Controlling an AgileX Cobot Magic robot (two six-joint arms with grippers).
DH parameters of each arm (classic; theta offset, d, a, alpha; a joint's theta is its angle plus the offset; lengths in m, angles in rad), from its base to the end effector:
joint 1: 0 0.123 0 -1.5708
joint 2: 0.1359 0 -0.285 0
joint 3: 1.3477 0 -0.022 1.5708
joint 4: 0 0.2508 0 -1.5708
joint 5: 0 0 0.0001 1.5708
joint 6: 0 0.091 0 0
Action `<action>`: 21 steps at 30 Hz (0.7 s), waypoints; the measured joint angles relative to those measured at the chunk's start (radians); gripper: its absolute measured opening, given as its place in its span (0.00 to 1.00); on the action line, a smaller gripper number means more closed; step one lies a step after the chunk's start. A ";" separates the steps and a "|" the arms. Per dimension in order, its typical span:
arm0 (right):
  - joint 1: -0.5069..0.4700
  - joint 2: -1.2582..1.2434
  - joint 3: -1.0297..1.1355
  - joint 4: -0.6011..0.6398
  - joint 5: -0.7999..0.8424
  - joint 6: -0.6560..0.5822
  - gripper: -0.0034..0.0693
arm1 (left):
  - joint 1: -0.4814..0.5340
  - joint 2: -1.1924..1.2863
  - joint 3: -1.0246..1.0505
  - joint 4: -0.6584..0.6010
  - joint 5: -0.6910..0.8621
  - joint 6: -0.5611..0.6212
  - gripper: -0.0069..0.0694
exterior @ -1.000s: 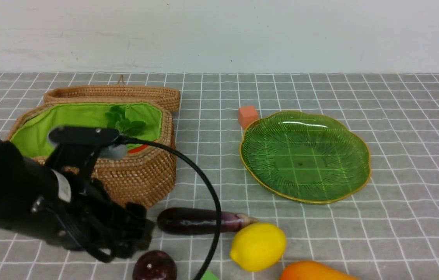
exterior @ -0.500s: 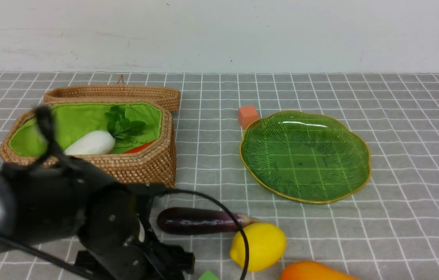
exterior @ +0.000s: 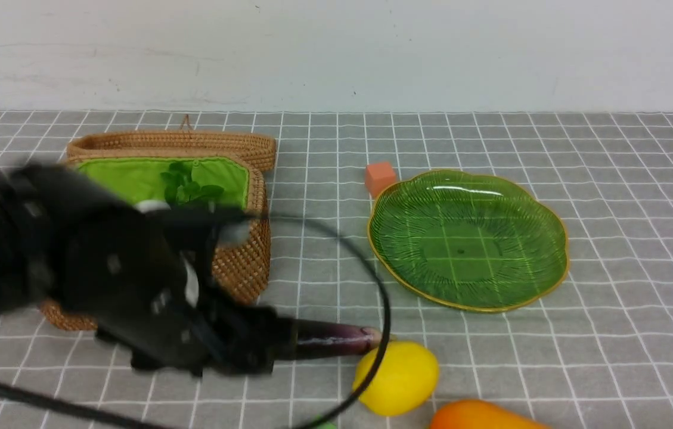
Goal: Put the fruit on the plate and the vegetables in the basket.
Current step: Grab a mangosteen with your left arm and put it on the plate on the right
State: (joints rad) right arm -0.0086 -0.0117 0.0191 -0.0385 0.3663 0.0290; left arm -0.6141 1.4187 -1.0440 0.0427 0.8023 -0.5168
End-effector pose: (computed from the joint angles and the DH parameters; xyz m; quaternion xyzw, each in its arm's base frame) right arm 0.0527 -0.0017 0.1744 0.0048 0.8007 -0.0102 0.5989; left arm 0.2339 -0.1615 0.2773 0.0580 0.9693 -0.1120 0.2109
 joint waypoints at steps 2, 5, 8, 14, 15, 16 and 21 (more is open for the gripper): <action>0.000 0.000 0.000 0.000 0.000 0.000 0.38 | 0.000 0.006 -0.089 -0.005 0.038 0.050 0.75; 0.000 0.000 0.000 0.000 0.000 0.000 0.38 | 0.000 0.046 -0.206 -0.028 0.052 0.115 0.75; 0.000 0.000 0.000 0.000 0.000 0.000 0.38 | 0.000 0.194 -0.411 -0.084 0.024 0.203 0.75; 0.000 0.000 0.000 0.000 0.000 0.000 0.38 | 0.000 0.509 -0.715 -0.156 -0.063 0.226 0.75; 0.000 0.000 0.000 0.000 0.000 0.000 0.38 | 0.000 0.520 -0.725 -0.157 -0.064 0.226 0.75; 0.000 0.000 0.000 0.000 0.000 0.000 0.38 | 0.000 0.562 -0.765 -0.161 -0.065 0.226 0.75; 0.000 0.000 0.000 0.000 0.000 0.000 0.38 | 0.000 0.788 -0.952 -0.182 -0.068 0.184 0.75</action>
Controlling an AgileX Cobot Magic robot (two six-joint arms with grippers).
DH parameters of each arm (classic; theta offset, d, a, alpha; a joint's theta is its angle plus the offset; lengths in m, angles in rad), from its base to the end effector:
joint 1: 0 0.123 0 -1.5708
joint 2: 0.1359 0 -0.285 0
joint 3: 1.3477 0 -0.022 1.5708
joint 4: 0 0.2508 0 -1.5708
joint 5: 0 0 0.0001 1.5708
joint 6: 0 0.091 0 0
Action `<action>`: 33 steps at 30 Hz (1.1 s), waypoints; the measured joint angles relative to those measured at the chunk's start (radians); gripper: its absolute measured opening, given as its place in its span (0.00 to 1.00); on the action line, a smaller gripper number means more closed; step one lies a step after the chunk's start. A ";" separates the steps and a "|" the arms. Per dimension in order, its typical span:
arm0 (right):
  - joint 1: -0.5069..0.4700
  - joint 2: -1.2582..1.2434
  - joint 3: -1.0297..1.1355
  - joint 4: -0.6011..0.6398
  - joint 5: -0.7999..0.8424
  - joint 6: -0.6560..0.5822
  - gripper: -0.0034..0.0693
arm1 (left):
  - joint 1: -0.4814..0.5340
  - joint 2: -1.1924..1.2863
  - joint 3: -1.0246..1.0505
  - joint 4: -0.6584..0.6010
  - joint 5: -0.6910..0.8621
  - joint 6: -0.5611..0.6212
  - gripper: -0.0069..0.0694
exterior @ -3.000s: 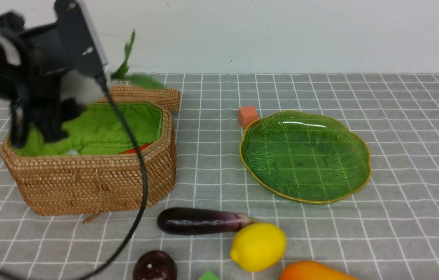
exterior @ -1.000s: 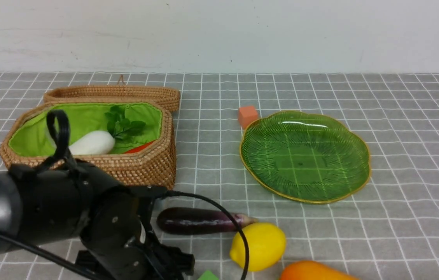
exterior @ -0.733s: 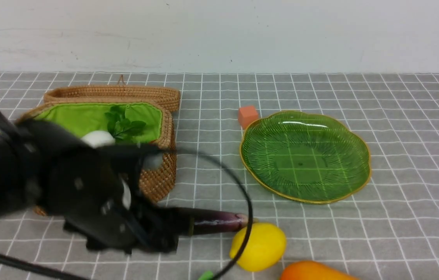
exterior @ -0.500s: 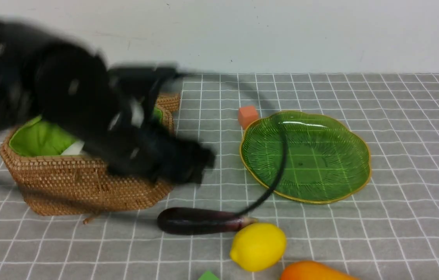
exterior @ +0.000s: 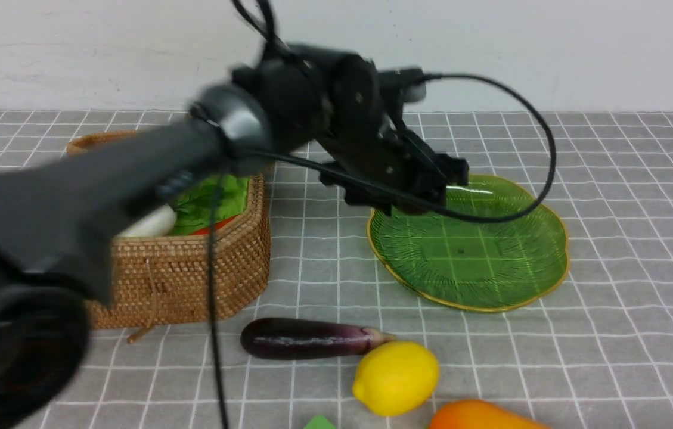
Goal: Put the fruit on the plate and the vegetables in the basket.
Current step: Grab a mangosteen with your left arm and put it on the plate on the right, then use the right arm to grab a mango and put it into the right plate
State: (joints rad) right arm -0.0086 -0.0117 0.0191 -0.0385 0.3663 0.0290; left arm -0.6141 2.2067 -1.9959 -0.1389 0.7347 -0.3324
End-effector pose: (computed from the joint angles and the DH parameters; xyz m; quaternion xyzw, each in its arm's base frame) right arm 0.0527 -0.0017 0.1744 0.0048 0.8007 -0.0102 0.5989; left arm 0.4118 -0.3007 0.2498 0.0995 0.9302 -0.2134 0.2816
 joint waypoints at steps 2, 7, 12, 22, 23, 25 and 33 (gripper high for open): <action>0.000 0.000 0.000 0.000 0.000 0.000 0.38 | 0.000 0.037 -0.021 -0.005 0.000 -0.017 0.75; 0.000 0.000 0.000 0.000 0.000 0.000 0.38 | 0.000 0.078 -0.028 -0.013 0.000 -0.030 0.84; 0.000 0.000 0.000 0.000 0.000 0.000 0.38 | 0.000 0.078 -0.036 -0.017 0.001 -0.030 0.91; 0.000 0.000 0.000 0.000 0.000 0.000 0.38 | 0.000 -0.003 -0.170 0.038 0.323 0.123 0.77; 0.000 0.000 0.000 0.000 0.000 0.000 0.38 | 0.000 -0.037 -0.198 0.055 0.382 0.140 0.73; 0.000 0.000 0.000 0.000 0.000 0.000 0.38 | 0.000 -0.122 -0.243 0.097 0.465 0.160 0.64; 0.000 0.000 0.000 0.000 0.000 0.000 0.38 | 0.000 -0.504 -0.167 0.195 0.499 0.115 0.13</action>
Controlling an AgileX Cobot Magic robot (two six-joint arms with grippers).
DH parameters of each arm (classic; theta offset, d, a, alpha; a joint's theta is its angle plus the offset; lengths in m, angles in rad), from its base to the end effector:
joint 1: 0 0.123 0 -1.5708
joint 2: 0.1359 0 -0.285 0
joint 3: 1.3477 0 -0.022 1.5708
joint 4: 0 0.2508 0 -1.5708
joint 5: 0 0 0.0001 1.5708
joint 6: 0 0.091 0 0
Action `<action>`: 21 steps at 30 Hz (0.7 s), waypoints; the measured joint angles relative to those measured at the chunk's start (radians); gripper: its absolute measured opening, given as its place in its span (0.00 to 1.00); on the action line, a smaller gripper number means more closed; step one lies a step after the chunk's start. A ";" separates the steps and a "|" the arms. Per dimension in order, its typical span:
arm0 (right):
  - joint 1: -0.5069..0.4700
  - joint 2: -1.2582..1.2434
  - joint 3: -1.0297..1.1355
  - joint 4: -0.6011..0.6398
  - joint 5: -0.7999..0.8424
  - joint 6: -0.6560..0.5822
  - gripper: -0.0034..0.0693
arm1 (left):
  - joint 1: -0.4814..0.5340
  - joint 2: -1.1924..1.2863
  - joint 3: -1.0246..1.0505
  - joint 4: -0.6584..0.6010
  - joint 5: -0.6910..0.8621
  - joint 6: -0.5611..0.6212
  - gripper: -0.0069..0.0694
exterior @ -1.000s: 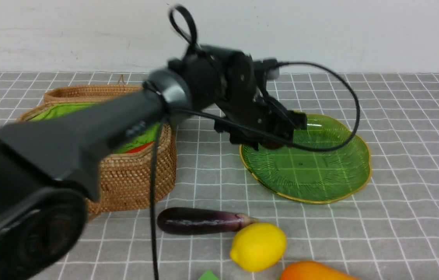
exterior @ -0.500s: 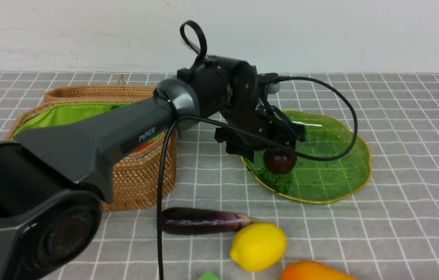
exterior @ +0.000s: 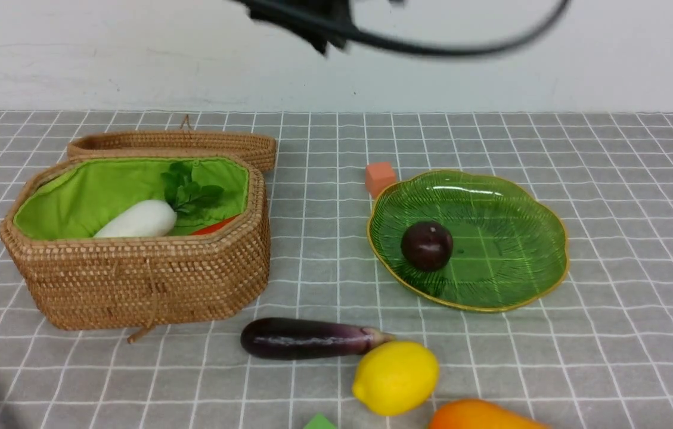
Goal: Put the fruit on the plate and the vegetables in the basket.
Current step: Use the right arm to grab a mango and put it into the right plate
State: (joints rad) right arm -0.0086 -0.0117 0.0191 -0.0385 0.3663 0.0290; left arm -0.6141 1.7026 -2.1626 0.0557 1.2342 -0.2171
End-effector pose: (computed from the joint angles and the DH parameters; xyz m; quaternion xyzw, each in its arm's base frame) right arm 0.0527 -0.0017 0.1744 0.0048 0.8007 -0.0102 0.5989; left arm 0.2875 -0.1968 0.4894 0.1753 0.8864 -0.1473 0.4023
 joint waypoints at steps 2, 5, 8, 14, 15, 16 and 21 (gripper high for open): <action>0.000 0.000 0.000 0.000 0.000 0.000 0.38 | 0.000 -0.110 0.085 0.002 0.000 -0.010 0.07; 0.000 0.000 0.000 0.000 0.000 0.000 0.38 | 0.000 -0.253 0.236 0.002 0.000 -0.016 0.07; 0.000 0.000 0.000 0.000 0.000 0.000 0.38 | 0.000 -0.430 0.434 0.002 0.000 -0.036 0.07; 0.000 0.000 0.000 0.000 0.000 0.000 0.38 | 0.000 -0.870 0.970 -0.030 -0.076 -0.120 0.07; 0.000 0.000 0.000 0.000 0.000 0.000 0.38 | 0.000 -0.883 0.988 -0.032 -0.085 -0.125 0.07; 0.000 0.000 0.000 0.000 0.000 0.000 0.38 | 0.000 -0.937 1.075 -0.037 -0.136 -0.132 0.07; 0.000 0.000 0.000 0.000 0.000 0.000 0.38 | 0.000 -1.262 1.487 -0.036 -0.440 -0.145 0.07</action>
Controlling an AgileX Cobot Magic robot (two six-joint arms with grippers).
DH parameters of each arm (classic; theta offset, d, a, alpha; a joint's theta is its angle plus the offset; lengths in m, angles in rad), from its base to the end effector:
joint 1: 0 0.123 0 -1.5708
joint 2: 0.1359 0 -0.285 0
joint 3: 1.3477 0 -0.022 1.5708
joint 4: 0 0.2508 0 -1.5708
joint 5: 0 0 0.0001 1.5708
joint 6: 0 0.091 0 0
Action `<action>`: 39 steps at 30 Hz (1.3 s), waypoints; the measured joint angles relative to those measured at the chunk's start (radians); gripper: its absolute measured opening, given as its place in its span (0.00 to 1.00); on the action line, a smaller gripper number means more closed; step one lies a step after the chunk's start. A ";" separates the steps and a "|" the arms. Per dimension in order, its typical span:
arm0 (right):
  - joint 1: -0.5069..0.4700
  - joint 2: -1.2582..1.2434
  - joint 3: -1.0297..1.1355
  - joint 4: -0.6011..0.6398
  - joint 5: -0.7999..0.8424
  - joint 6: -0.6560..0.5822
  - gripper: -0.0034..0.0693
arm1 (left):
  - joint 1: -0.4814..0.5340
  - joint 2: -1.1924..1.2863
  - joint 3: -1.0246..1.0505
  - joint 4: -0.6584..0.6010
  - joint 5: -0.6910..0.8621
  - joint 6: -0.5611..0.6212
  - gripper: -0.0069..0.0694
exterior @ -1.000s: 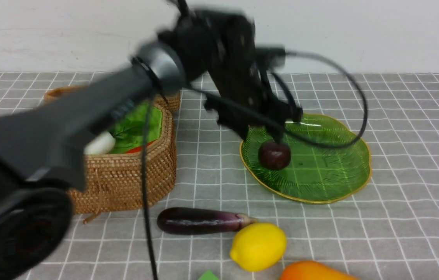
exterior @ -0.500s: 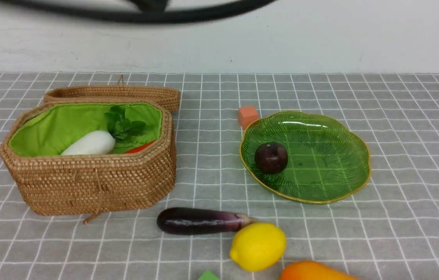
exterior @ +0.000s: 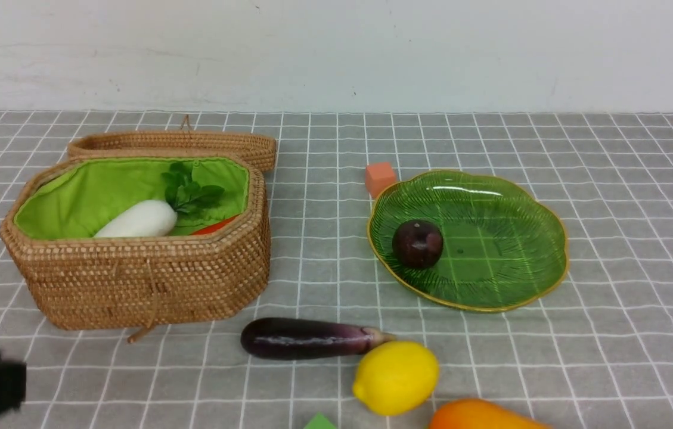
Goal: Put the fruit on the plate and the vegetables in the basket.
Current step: Use the right arm to grab a mango and put it into the right plate
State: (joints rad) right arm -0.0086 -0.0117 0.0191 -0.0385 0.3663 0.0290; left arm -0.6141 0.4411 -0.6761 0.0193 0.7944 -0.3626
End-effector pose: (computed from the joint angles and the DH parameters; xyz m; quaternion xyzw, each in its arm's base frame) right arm 0.0527 -0.0017 0.1744 0.0048 0.8007 -0.0102 0.5989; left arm 0.0604 -0.0411 0.3373 0.1091 0.8458 -0.2366 0.4654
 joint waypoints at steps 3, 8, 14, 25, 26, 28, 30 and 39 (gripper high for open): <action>0.000 0.000 0.000 0.000 0.000 0.000 0.38 | 0.000 -0.087 0.144 -0.019 -0.069 -0.001 0.07; 0.000 0.000 0.000 0.000 0.000 0.000 0.38 | 0.000 -0.113 0.215 -0.113 -0.092 -0.001 0.07; 0.000 0.000 0.000 0.000 0.000 0.000 0.38 | 0.000 -0.113 0.216 -0.160 -0.114 -0.001 0.07; 0.000 0.000 0.000 0.000 0.000 0.000 0.38 | 0.000 -0.113 0.232 -0.081 -0.220 -0.001 0.07; 0.000 0.000 0.000 0.000 0.000 0.000 0.38 | 0.000 -0.113 0.240 -0.019 -0.285 0.000 0.07; 0.000 0.000 0.000 0.000 0.000 0.000 0.38 | 0.021 -0.129 0.255 0.065 -0.369 0.000 0.07; 0.000 0.000 0.000 0.000 0.000 0.000 0.38 | 0.061 -0.149 0.269 0.099 -0.412 0.002 0.07; 0.000 0.000 0.000 0.000 0.000 0.000 0.38 | 0.455 -0.299 0.423 0.117 -0.472 0.094 0.08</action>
State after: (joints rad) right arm -0.0086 -0.0117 0.0191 -0.0385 0.3660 0.0290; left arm -0.1595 0.1421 -0.2526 0.1360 0.3227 -0.2688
